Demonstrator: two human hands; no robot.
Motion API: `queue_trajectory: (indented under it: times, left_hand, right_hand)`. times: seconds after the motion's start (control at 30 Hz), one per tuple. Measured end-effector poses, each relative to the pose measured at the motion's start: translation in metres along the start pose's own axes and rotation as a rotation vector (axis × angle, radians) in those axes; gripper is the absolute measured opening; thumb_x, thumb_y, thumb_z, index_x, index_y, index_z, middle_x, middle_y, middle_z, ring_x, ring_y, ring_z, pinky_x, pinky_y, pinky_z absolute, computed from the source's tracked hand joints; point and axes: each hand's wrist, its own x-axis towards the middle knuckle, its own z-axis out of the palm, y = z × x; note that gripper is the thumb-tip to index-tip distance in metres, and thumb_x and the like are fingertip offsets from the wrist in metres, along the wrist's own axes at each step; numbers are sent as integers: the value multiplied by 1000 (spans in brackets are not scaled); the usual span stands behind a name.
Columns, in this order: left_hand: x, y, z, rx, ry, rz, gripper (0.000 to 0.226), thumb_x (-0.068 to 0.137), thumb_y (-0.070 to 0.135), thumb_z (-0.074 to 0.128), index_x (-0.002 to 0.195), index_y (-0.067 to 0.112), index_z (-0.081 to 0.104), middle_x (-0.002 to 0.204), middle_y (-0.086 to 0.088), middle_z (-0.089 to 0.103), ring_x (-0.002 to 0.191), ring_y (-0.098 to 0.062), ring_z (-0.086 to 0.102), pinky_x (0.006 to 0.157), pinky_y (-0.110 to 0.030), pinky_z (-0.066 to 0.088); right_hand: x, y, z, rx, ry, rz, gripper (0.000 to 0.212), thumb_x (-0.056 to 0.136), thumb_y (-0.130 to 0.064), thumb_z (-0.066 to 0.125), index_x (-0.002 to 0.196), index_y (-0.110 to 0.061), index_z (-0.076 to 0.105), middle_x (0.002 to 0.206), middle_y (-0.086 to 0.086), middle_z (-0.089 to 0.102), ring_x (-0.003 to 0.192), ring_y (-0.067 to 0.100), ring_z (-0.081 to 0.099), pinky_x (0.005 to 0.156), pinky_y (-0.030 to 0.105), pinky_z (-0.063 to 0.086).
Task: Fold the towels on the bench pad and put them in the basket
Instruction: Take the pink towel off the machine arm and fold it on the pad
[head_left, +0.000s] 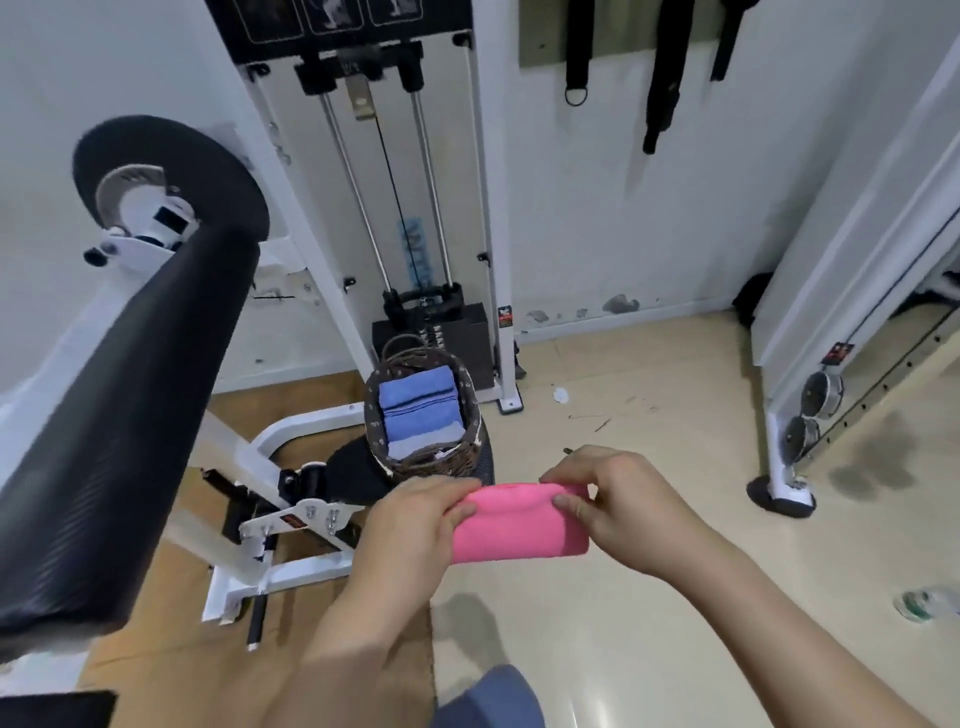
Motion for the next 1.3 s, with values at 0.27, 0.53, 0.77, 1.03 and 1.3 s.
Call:
queue_trajectory:
  times: [0.27, 0.53, 0.77, 1.03, 1.3]
  left_hand:
    - [88, -54, 1, 111, 52, -210, 24, 95, 17, 56, 115, 20, 70, 113, 2, 68, 110, -19, 57, 91, -24, 36]
    - [190, -172, 33, 106, -54, -361, 22, 93, 28, 60, 111, 31, 70, 104, 2, 68, 99, -18, 60, 90, -31, 46]
    - [245, -264, 88, 98, -221, -415, 10, 94, 23, 56, 103, 24, 61, 90, -4, 68, 92, -26, 60, 80, -36, 44]
    - [252, -289, 132, 210, -297, -357, 7, 91, 21, 60, 98, 18, 62, 72, -1, 68, 75, -23, 63, 63, -32, 48]
    - [251, -297, 149, 210, -196, -326, 30, 60, 15, 89, 76, 17, 64, 54, 6, 61, 62, -19, 63, 45, -19, 41]
  right_hand:
    - [123, 9, 24, 88, 7, -23, 13, 81, -19, 69, 91, -28, 70, 86, -12, 68, 83, 13, 60, 78, 32, 49]
    - [276, 28, 78, 6, -84, 35, 11, 84, -20, 68, 94, -24, 69, 81, -12, 58, 79, 12, 54, 75, 26, 43]
    - [370, 59, 148, -84, -253, 155, 17, 84, -14, 59, 97, -22, 68, 97, -1, 72, 94, 19, 65, 80, 28, 48]
    - [392, 81, 185, -318, -342, 142, 24, 82, -8, 49, 100, -14, 63, 97, 8, 67, 89, 31, 64, 69, 34, 47]
    - [377, 71, 188, -312, -90, 134, 43, 60, -3, 73, 101, -16, 64, 91, 6, 60, 78, 29, 60, 55, 29, 46]
